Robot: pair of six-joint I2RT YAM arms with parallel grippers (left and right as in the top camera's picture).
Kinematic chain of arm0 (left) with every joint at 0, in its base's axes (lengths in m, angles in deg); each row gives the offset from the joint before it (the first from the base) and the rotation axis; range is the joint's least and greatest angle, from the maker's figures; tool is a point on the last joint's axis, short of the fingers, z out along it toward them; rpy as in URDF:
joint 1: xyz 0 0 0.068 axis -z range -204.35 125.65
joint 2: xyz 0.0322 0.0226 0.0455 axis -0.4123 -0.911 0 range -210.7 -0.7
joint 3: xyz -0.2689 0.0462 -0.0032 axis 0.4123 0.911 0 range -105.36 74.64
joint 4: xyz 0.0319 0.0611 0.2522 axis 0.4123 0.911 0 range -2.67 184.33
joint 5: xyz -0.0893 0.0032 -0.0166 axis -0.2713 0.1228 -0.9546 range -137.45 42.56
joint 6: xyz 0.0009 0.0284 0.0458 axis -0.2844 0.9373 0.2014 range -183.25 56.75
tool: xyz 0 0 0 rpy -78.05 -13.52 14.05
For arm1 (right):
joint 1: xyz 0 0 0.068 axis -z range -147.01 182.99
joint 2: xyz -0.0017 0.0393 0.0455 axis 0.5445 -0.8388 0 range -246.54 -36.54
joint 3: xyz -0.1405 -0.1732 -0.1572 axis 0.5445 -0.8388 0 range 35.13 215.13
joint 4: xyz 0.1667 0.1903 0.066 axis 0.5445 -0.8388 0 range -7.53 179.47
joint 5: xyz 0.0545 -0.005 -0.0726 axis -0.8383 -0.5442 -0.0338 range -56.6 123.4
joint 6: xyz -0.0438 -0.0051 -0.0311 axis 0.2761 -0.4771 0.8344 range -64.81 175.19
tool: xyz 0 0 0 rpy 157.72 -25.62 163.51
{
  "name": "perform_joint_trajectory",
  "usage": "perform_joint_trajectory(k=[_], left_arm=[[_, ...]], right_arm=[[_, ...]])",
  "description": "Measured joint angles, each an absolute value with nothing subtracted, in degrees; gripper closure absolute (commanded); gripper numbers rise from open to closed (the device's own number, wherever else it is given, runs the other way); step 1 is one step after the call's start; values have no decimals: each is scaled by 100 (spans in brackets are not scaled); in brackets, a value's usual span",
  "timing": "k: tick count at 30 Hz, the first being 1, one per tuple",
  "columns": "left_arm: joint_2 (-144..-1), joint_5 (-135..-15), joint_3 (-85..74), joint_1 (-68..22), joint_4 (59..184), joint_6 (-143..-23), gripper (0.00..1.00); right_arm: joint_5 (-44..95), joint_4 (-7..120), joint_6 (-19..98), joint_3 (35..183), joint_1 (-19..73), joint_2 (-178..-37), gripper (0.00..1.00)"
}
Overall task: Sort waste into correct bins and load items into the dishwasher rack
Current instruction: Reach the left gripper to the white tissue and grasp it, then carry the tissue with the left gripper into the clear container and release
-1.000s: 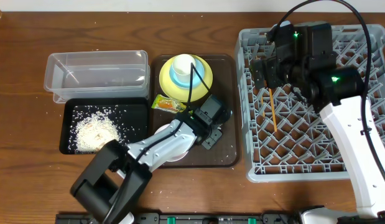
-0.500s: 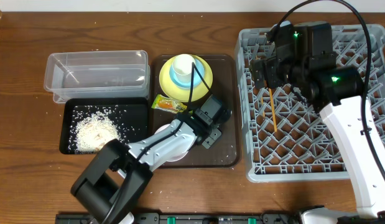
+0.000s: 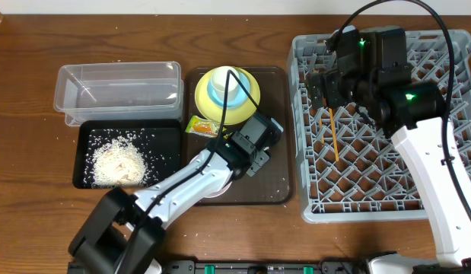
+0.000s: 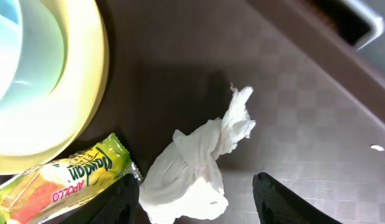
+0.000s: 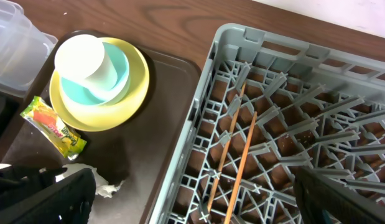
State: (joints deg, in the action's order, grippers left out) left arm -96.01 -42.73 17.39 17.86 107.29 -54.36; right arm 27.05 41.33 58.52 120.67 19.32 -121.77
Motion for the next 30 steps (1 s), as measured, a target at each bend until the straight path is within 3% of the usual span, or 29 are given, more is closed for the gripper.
perform_joint_trajectory(k=[7,10,18,30], left_arm=[[-10189,-4269,1739,1535,10605,-5417,37],[-10375,-4256,1739,1489,10592,-5415,46],[-10399,-4455,1739,1491,10550,-5408,88],[-8888,-4267,1732,1076,10270,-5421,90]], right_arm=[[2703,4133,5852,12067,1932,-12177,1],[2703,4133,5852,12067,1932,-12177,1],[2703,4133,5852,12067,1932,-12177,1],[2705,4133,5852,12067,1932,-12177,1]])
